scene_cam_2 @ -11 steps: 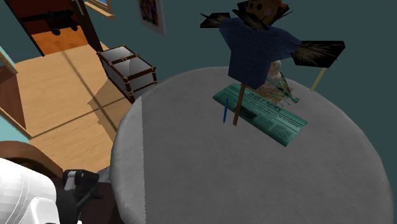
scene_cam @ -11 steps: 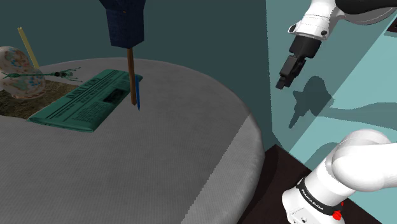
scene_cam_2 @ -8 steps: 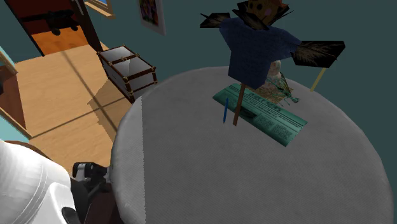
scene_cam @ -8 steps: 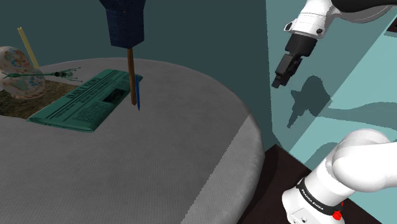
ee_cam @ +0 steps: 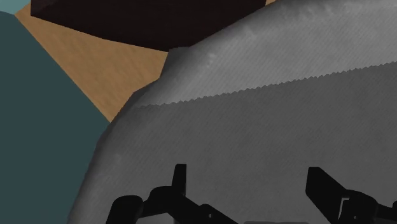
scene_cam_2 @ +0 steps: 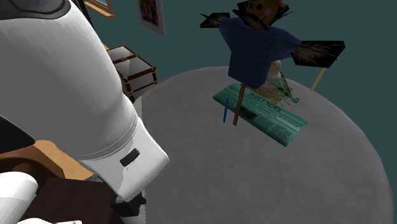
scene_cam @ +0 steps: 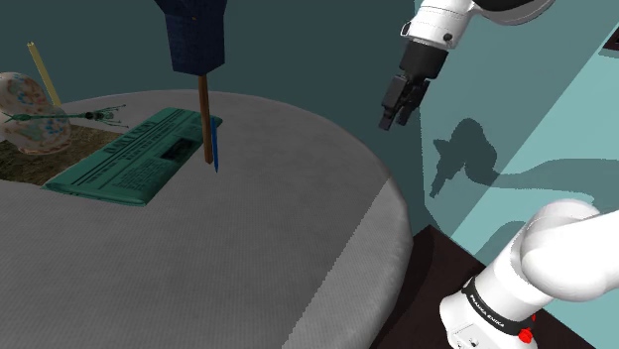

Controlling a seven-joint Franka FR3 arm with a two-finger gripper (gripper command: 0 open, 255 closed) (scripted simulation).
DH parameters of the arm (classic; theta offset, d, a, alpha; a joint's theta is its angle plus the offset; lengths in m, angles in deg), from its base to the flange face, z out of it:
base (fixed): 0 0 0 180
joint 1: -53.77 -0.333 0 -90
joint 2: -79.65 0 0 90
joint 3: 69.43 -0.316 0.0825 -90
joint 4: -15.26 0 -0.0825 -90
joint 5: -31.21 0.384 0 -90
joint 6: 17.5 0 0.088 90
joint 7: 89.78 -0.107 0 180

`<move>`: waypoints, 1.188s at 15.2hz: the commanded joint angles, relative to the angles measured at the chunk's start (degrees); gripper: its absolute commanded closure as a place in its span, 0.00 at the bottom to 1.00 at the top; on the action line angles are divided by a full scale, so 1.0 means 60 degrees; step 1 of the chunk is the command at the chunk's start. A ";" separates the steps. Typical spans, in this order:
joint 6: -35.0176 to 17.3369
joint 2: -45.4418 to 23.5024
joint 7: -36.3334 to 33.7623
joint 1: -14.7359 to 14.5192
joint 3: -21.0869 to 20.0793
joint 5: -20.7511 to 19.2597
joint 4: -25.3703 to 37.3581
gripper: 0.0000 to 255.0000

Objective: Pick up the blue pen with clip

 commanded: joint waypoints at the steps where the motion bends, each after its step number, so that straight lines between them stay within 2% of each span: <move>1: -0.0279 -0.0487 -0.0324 -0.0113 -0.0374 0.0073 0.0358 0.00; 6: -0.0806 -0.1869 -0.1091 -0.0279 -0.1215 -0.0036 0.1540 0.00; 10: -0.1089 -0.3068 -0.1775 -0.0385 -0.1868 -0.0371 0.2671 0.00; 18: -0.1130 -0.5826 -0.3354 -0.0811 -0.3031 -0.1799 0.5538 0.00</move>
